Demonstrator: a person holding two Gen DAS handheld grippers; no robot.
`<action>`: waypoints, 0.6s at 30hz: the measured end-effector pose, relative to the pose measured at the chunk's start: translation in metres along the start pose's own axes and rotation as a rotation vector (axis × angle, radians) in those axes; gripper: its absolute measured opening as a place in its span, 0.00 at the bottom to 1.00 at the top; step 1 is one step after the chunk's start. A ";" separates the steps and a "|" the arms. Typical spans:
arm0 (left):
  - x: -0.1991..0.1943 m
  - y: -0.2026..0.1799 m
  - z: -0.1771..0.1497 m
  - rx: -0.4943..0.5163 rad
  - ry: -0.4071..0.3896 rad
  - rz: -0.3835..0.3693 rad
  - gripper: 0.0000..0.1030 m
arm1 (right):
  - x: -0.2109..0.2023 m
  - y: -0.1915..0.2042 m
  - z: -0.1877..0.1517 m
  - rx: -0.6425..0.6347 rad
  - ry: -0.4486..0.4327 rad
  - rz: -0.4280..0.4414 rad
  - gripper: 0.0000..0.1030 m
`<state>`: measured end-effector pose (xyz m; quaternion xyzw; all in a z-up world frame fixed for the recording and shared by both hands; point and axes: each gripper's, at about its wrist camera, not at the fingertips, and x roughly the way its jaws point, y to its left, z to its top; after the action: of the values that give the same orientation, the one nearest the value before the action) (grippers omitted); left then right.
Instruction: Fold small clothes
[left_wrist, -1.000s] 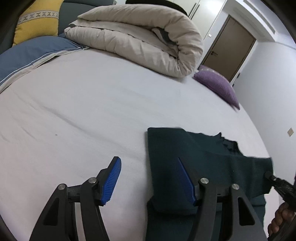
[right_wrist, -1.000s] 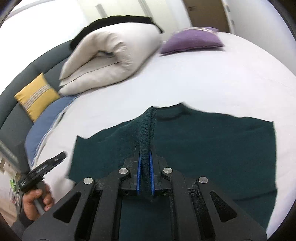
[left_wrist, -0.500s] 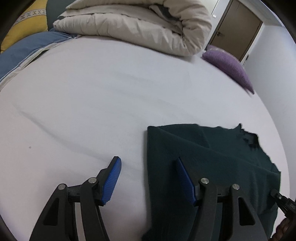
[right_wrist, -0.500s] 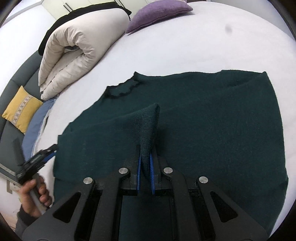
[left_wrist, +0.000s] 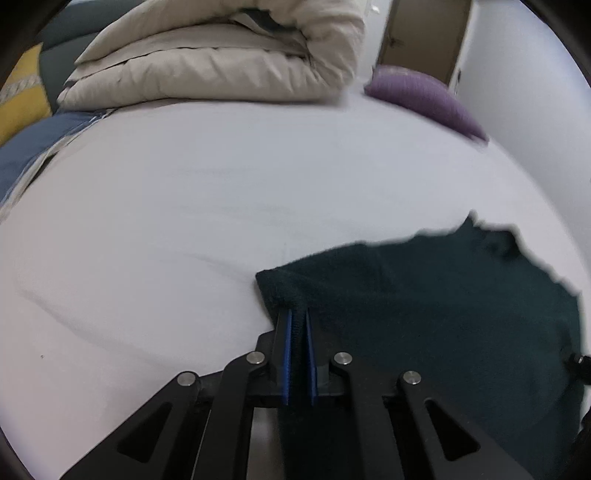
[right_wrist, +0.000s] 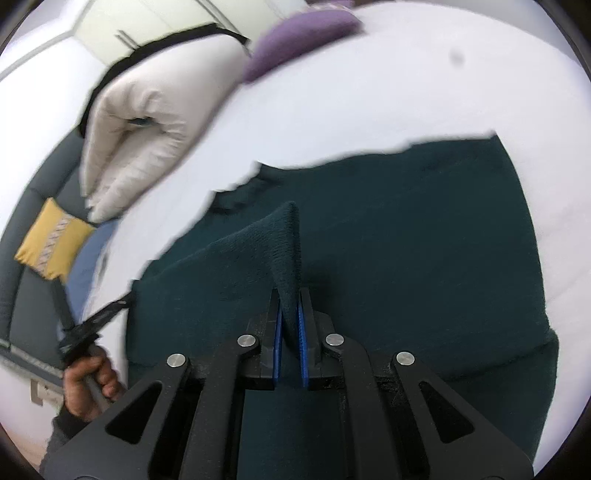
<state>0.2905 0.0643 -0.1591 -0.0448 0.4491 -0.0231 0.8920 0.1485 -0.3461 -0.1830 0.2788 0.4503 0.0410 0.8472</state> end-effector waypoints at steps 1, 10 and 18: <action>-0.001 -0.003 0.000 0.013 -0.009 0.011 0.09 | 0.009 -0.006 -0.001 0.017 0.023 -0.012 0.06; -0.027 0.022 -0.011 -0.107 -0.036 0.000 0.46 | -0.001 -0.011 -0.008 0.085 0.018 0.023 0.14; -0.021 0.003 -0.034 0.050 0.007 0.044 0.22 | 0.000 0.002 -0.017 -0.047 0.031 -0.067 0.20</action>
<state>0.2509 0.0673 -0.1631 -0.0125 0.4525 -0.0148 0.8915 0.1352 -0.3371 -0.1892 0.2427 0.4715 0.0277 0.8474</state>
